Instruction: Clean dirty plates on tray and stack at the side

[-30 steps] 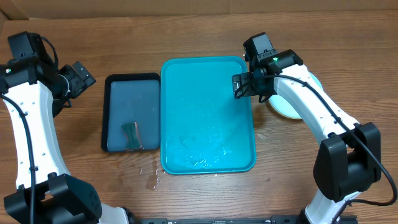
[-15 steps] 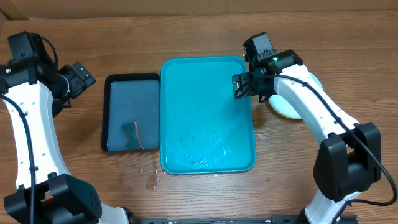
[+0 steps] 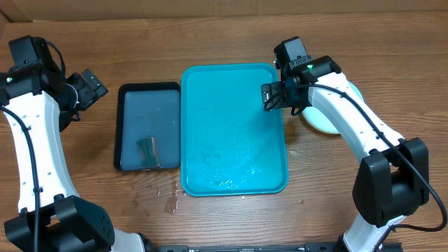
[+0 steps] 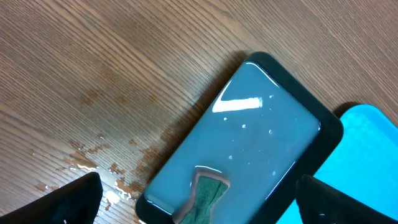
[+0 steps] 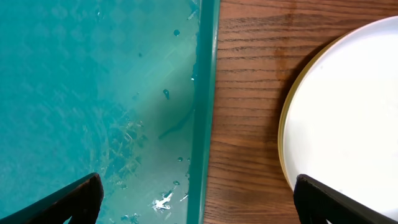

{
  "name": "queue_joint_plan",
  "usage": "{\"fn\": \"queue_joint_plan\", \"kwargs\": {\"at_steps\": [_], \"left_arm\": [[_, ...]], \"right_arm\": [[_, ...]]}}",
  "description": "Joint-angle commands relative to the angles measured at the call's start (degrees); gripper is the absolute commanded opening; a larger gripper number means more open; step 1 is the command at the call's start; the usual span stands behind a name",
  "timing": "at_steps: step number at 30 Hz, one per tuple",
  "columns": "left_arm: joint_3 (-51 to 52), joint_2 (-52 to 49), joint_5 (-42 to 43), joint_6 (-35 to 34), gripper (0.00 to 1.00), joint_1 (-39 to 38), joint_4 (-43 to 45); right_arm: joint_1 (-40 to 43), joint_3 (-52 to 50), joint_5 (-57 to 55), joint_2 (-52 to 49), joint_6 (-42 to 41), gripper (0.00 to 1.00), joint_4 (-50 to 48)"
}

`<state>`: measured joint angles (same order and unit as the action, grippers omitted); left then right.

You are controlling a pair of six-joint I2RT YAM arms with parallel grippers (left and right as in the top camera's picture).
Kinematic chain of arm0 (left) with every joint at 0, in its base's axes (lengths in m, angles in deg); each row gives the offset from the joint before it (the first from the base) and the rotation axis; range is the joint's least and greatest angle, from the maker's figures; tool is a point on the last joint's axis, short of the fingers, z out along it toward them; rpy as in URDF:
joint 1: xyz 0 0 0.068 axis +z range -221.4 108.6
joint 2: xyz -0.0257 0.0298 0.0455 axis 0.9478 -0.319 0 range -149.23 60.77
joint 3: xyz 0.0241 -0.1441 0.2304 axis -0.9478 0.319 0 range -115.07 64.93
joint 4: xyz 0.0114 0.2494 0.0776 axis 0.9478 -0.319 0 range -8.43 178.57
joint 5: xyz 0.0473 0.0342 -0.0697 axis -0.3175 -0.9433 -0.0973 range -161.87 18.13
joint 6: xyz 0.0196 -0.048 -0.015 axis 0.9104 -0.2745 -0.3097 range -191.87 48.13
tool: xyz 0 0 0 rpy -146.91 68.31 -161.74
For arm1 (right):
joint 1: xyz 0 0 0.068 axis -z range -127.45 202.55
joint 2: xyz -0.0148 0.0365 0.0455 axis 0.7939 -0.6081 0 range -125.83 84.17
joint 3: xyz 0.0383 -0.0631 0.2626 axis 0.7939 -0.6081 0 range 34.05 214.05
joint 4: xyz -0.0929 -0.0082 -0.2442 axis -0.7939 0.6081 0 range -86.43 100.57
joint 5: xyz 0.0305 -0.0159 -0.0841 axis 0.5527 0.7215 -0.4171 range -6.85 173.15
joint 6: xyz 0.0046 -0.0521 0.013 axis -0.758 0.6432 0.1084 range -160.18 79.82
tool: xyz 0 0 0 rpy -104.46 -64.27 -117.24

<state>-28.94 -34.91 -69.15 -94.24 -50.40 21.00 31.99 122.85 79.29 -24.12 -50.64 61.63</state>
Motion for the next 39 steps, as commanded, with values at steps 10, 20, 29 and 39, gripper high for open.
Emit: {"fn": "queue_joint_plan", "kwargs": {"at_steps": [10, 20, 29, 39], "left_arm": [[-1.03, 0.72, -0.37, -0.57, 1.00, -0.02, 0.11], [-1.03, 0.72, -0.37, -0.59, 1.00, -0.02, 0.11], [-1.03, 0.72, -0.37, -0.57, 1.00, -0.02, 0.11], [-1.03, 0.72, -0.37, -0.57, 1.00, -0.02, 0.11]], "right_arm": [[0.09, -0.35, -0.59, 3.80, 0.07, 1.00, -0.52], [-0.04, -0.35, -0.59, 19.50, 0.07, 1.00, -0.52], [0.07, -0.35, -0.61, 37.29, 0.07, 1.00, -1.22], [2.38, -1.09, -6.58, 53.83, 0.13, 1.00, -7.39]]}}
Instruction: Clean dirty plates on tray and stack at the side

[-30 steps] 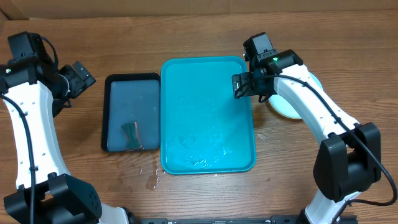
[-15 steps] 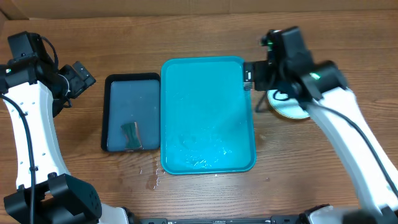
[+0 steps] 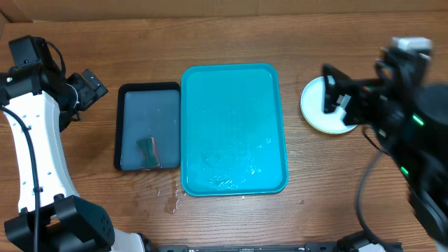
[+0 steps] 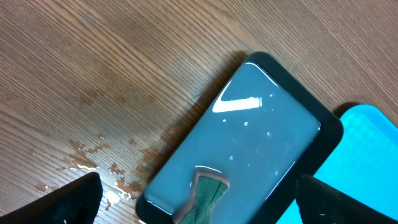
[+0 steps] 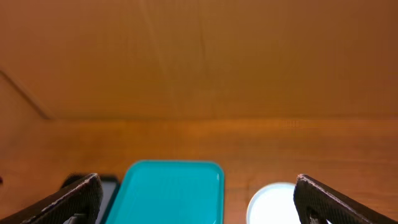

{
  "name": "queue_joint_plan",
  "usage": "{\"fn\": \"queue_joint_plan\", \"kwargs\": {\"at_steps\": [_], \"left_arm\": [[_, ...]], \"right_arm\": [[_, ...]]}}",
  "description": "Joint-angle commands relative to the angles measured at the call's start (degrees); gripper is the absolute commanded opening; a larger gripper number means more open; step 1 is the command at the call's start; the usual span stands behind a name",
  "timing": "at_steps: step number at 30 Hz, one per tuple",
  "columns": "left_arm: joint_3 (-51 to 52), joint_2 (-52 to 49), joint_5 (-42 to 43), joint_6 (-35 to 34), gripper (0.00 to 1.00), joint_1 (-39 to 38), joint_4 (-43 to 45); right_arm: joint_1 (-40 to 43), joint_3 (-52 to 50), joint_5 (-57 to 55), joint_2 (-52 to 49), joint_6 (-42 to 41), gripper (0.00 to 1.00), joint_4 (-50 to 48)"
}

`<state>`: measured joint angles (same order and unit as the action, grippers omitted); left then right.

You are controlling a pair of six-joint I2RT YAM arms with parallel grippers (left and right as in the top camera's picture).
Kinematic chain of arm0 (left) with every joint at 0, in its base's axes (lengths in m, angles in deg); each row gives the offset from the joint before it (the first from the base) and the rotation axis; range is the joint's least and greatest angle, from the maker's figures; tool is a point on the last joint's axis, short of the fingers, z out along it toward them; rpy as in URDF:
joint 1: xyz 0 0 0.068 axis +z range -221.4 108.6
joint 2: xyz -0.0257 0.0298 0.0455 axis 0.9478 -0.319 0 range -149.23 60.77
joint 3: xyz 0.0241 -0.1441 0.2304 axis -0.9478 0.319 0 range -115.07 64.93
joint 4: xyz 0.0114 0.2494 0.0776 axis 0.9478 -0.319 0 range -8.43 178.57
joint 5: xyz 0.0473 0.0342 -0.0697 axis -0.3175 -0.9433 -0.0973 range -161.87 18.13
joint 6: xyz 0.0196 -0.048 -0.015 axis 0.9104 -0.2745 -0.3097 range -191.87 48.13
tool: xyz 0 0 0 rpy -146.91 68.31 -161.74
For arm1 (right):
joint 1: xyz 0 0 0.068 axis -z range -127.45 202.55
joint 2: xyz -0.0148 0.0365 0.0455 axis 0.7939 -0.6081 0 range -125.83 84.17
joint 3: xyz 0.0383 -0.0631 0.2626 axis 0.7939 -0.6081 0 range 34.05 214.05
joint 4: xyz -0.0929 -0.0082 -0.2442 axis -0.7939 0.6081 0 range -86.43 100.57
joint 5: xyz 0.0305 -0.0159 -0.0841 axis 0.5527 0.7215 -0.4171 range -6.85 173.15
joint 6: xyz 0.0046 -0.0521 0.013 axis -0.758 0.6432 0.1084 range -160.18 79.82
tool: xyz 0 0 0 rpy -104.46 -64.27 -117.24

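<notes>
The turquoise tray (image 3: 234,105) lies wet and bare in the middle of the table, with no plate on it. The white plate stack (image 3: 315,115) rests on the table to its right and also shows as the plate (image 5: 273,202) in the right wrist view. My right gripper (image 3: 337,98) is open and empty, raised high over the plate and blurred. From there it looks across the tray (image 5: 171,190). My left gripper (image 4: 196,196) is open and empty, high above the black water basin (image 4: 261,124) holding the green sponge (image 4: 205,194).
The black basin (image 3: 148,112) sits against the tray's left side, with the sponge (image 3: 148,152) at its near end. Spilled water (image 3: 171,199) wets the wood near the basin's front corner. A cardboard wall runs along the table's far edge.
My right gripper was low over the tray's right rim beside the plate. It is now lifted high and further right, looking across the whole table. The left arm, basin and sponge are unchanged.
</notes>
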<state>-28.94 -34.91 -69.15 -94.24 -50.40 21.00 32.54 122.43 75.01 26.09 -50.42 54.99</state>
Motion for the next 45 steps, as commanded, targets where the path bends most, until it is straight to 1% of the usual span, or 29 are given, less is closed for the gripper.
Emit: {"fn": "queue_joint_plan", "kwargs": {"at_steps": [1, 6, 10, 18, 24, 36, 39, 45], "left_arm": [[-1.03, 0.72, -0.37, -0.59, 1.00, -0.02, 0.11], [-1.03, 0.72, -0.37, -0.57, 1.00, -0.02, 0.11], [-1.03, 0.72, -0.37, -0.57, 1.00, -0.02, 0.11], [-1.03, 0.72, -0.37, -0.57, 1.00, -0.02, 0.11], [-1.03, 0.72, -0.37, -0.57, 1.00, -0.02, 0.11], [-1.03, 0.72, -0.37, -0.57, 1.00, -0.02, 0.11], [-1.03, 0.72, -0.37, -0.57, 1.00, -0.02, 0.11], [-1.03, 0.72, -0.37, -0.57, 1.00, -0.02, 0.11]], "right_arm": [[2.89, -1.46, -2.05, 5.20, -0.48, 1.00, -1.03], [8.55, -8.92, 2.32, 13.86, -0.70, 1.00, -4.70], [12.39, -19.04, 3.98, 22.18, -3.10, 1.00, -10.69], [18.97, -43.39, 5.20, 38.16, -13.92, 1.00, -27.76], [22.32, -56.61, 10.49, 46.21, -14.01, 1.00, -40.19], [22.34, -71.95, 10.86, 52.28, -13.75, 1.00, -65.94], [22.34, -75.23, 10.84, 54.10, -13.51, 1.00, -68.17], [22.34, -80.24, 11.26, 57.96, -11.78, 1.00, -68.28]]}}
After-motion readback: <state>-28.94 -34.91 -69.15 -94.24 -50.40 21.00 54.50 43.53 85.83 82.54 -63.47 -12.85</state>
